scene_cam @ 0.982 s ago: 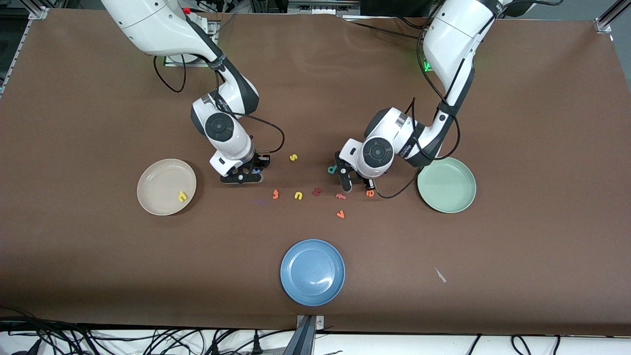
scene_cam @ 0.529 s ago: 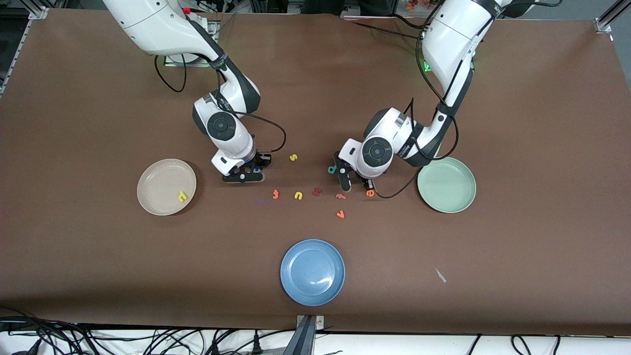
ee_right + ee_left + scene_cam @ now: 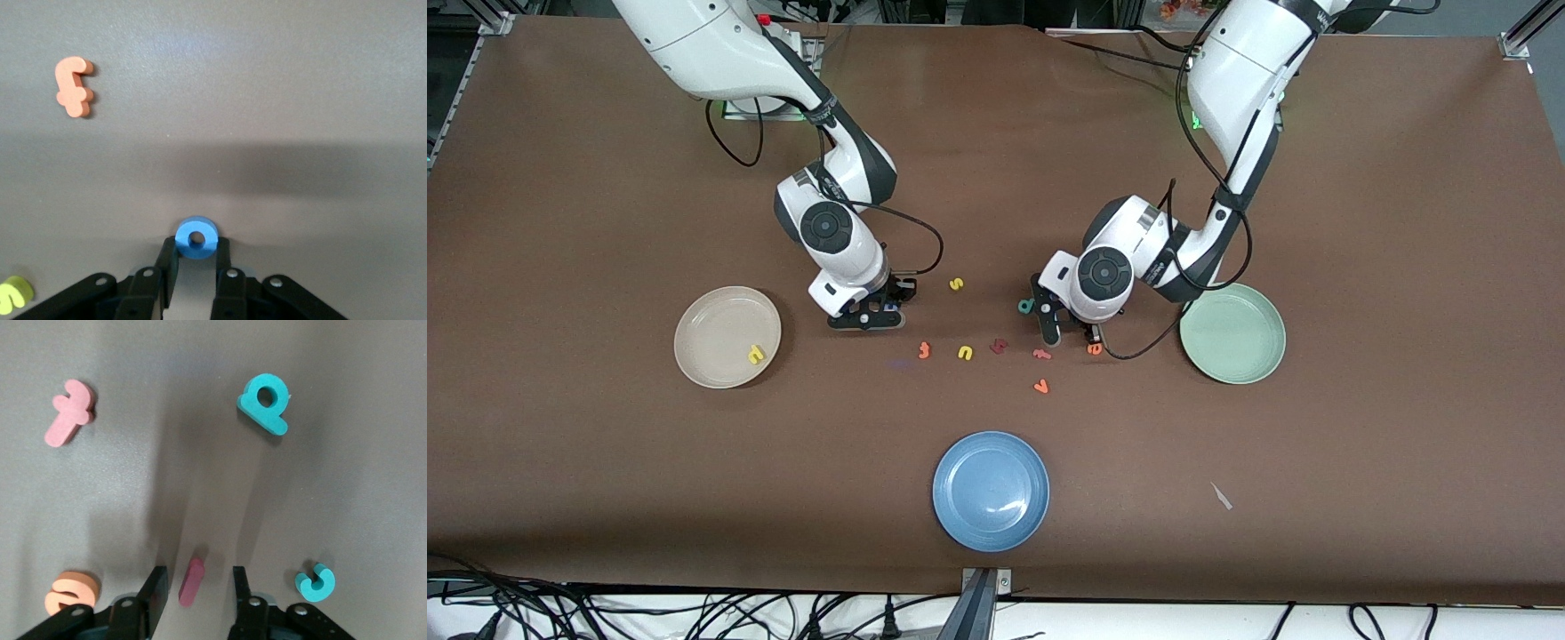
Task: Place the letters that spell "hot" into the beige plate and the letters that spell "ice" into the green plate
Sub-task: 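Carry the blue ring to the beige plate while the left gripper grasps the pink stick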
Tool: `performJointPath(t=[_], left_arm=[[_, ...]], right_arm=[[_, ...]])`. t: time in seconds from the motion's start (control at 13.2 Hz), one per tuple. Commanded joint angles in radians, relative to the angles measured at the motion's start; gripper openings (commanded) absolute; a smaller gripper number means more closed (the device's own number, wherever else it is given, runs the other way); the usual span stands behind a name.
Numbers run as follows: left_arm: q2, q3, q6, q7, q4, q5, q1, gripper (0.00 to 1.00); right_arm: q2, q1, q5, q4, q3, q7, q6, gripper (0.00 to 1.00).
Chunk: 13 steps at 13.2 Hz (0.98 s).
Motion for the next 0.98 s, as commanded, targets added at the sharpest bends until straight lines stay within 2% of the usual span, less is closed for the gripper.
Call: performJointPath(t=[0.0, 0.3, 0.6, 0.91], left_arm=[[0.0, 0.003, 0.008, 0.01, -0.013, 0.024, -0.005, 0.0], [-0.008, 0.003, -0.013, 0.008, 0.001, 0.023, 0.0, 0.0], [-0.049, 0.003, -0.07, 0.004, 0.009, 0.004, 0.026, 0.0], [-0.114, 0.003, -0.183, 0.004, 0.009, 0.004, 0.088, 0.0]], right_arm=[[0.005, 0.007, -0.018, 0.026, -0.004, 0.01, -0.008, 0.09], [-0.027, 0.001, -0.021, 0.072, -0.018, -0.033, -0.116, 0.09], [-0.096, -0.001, -0.02, 0.069, -0.131, -0.287, -0.22, 0.09], [-0.134, -0.001, -0.02, 0.06, -0.245, -0.625, -0.248, 0.09]])
